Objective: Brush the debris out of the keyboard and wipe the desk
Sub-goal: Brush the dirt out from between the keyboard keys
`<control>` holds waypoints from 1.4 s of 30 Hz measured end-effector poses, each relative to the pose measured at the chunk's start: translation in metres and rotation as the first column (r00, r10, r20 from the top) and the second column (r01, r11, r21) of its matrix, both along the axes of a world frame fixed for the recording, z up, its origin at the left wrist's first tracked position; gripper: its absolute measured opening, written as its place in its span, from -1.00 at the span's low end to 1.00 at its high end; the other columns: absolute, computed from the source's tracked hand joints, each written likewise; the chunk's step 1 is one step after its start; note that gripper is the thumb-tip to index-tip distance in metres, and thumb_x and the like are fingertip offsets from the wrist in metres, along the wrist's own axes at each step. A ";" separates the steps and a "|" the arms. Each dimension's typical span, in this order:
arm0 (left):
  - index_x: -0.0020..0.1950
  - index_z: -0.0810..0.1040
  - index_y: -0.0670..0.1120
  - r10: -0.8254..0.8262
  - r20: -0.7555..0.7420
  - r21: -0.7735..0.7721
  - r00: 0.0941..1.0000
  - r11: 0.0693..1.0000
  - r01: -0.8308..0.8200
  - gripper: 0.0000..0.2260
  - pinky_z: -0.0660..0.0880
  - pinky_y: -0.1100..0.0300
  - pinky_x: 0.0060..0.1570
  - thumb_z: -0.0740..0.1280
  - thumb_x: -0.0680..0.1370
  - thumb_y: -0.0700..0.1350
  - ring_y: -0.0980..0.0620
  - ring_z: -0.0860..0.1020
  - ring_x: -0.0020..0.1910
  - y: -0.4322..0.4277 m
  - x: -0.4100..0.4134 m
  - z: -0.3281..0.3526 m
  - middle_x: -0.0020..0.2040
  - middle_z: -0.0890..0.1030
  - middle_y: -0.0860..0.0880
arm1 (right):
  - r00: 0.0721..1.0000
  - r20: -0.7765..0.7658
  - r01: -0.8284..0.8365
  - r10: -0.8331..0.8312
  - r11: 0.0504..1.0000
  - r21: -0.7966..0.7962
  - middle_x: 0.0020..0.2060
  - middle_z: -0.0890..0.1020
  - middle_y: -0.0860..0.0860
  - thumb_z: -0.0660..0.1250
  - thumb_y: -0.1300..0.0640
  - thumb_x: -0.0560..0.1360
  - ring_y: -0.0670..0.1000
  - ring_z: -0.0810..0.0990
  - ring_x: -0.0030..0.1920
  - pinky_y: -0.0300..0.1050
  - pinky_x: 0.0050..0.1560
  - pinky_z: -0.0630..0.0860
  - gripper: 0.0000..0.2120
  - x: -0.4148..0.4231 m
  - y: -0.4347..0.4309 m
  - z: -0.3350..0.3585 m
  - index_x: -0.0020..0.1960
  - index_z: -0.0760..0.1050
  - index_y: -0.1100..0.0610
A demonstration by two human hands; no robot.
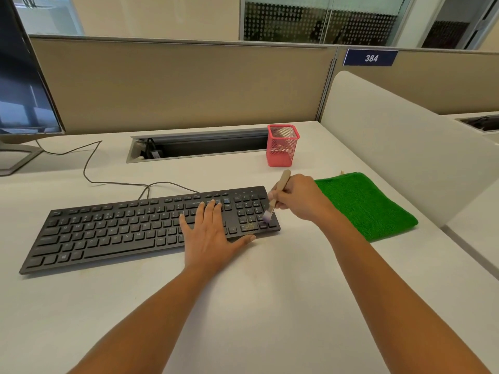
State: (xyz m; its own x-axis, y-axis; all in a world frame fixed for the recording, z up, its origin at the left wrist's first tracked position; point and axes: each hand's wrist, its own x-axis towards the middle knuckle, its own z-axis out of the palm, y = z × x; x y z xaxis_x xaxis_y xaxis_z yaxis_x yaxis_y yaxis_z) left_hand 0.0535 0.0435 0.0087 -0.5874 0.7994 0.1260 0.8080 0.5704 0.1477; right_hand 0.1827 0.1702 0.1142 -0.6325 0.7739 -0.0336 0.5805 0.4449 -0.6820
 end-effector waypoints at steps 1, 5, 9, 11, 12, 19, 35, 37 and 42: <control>0.54 0.04 -0.06 -0.001 -0.001 0.004 1.000 1.000 0.001 0.09 -0.14 -0.24 0.43 -0.33 0.18 0.56 0.01 -0.05 0.54 0.000 0.000 0.000 0.56 0.06 0.02 | 0.999 -0.005 0.036 -0.035 0.998 0.046 -0.13 0.68 0.17 0.34 0.13 0.51 0.10 0.66 -0.11 0.02 0.03 0.58 -0.81 0.000 0.000 -0.001 -0.02 0.63 0.23; 0.54 0.03 -0.06 -0.003 -0.001 -0.001 1.000 1.000 0.003 0.09 -0.14 -0.24 0.44 -0.33 0.18 0.56 0.01 -0.05 0.54 0.000 -0.001 0.000 0.56 0.05 0.02 | 0.999 0.032 0.040 -0.044 0.991 0.127 -0.11 0.66 0.15 0.31 0.09 0.52 0.09 0.63 -0.11 -0.09 -0.09 0.55 -0.78 -0.004 -0.008 -0.010 0.02 0.62 0.22; 0.55 0.01 -0.06 -0.005 -0.003 -0.010 1.000 1.000 0.005 0.10 -0.16 -0.23 0.44 -0.36 0.17 0.56 0.01 -0.07 0.54 0.000 0.000 0.001 0.56 0.03 0.02 | 0.995 0.060 -0.085 0.079 0.992 0.097 -0.07 0.65 0.13 0.32 0.09 0.52 0.02 0.56 -0.15 -0.22 -0.18 0.49 -0.78 -0.013 -0.021 -0.014 0.04 0.62 0.20; 0.55 0.00 -0.06 -0.005 0.000 -0.012 1.000 1.000 0.005 0.10 -0.16 -0.23 0.43 -0.36 0.17 0.55 0.01 -0.08 0.54 0.000 0.000 0.001 0.56 0.02 0.02 | 0.994 0.009 -0.112 0.112 0.993 0.028 -0.03 0.65 0.13 0.33 0.11 0.51 0.05 0.61 -0.08 -0.08 0.04 0.55 -0.80 -0.015 -0.023 -0.013 0.04 0.62 0.19; 0.55 0.01 -0.06 -0.005 0.001 -0.012 1.000 1.000 0.005 0.10 -0.16 -0.24 0.43 -0.36 0.17 0.55 0.01 -0.07 0.54 0.000 0.000 0.001 0.56 0.02 0.02 | 0.994 -0.019 -0.112 0.112 0.994 -0.010 -0.04 0.66 0.14 0.33 0.12 0.51 0.07 0.63 -0.05 -0.03 0.09 0.56 -0.81 -0.014 -0.021 -0.012 0.04 0.63 0.20; 0.54 0.02 -0.06 -0.005 0.001 -0.013 1.000 1.000 0.005 0.10 -0.15 -0.24 0.43 -0.34 0.17 0.56 0.00 -0.06 0.54 0.000 0.000 0.001 0.56 0.04 0.01 | 0.997 0.067 -0.036 0.026 0.988 0.147 -0.12 0.64 0.10 0.31 0.09 0.53 0.06 0.55 -0.15 -0.13 -0.15 0.45 -0.81 0.003 -0.002 -0.002 0.01 0.63 0.15; 0.55 0.00 -0.06 -0.007 0.007 -0.022 1.000 1.000 0.007 0.13 -0.14 -0.24 0.44 -0.39 0.14 0.57 0.00 -0.08 0.54 0.000 0.000 0.002 0.56 0.03 0.02 | 0.990 -0.076 0.132 -0.118 0.969 0.207 -0.17 0.67 0.19 0.22 0.07 0.56 0.14 0.64 -0.10 -0.01 -0.04 0.56 -0.68 -0.018 -0.017 -0.028 -0.02 0.60 0.31; 0.55 -0.01 -0.06 -0.006 0.009 -0.027 1.000 1.000 0.007 0.15 -0.14 -0.25 0.44 -0.42 0.13 0.57 0.00 -0.08 0.54 0.000 0.000 0.002 0.56 0.02 0.01 | 0.994 0.040 0.087 -0.099 0.969 0.232 -0.15 0.66 0.18 0.21 0.09 0.57 0.14 0.62 -0.09 -0.09 -0.10 0.52 -0.69 -0.018 -0.021 -0.026 -0.03 0.58 0.32; 0.55 -0.02 -0.06 -0.008 0.020 -0.029 1.000 1.000 0.009 0.23 -0.15 -0.25 0.44 -0.53 0.05 0.57 0.01 -0.09 0.54 -0.001 0.001 0.004 0.57 0.01 0.02 | 0.981 0.184 0.019 -0.054 0.982 0.187 -0.10 0.66 0.19 0.22 0.15 0.52 0.15 0.63 -0.05 -0.02 -0.04 0.56 -0.75 -0.011 -0.022 -0.013 0.00 0.56 0.31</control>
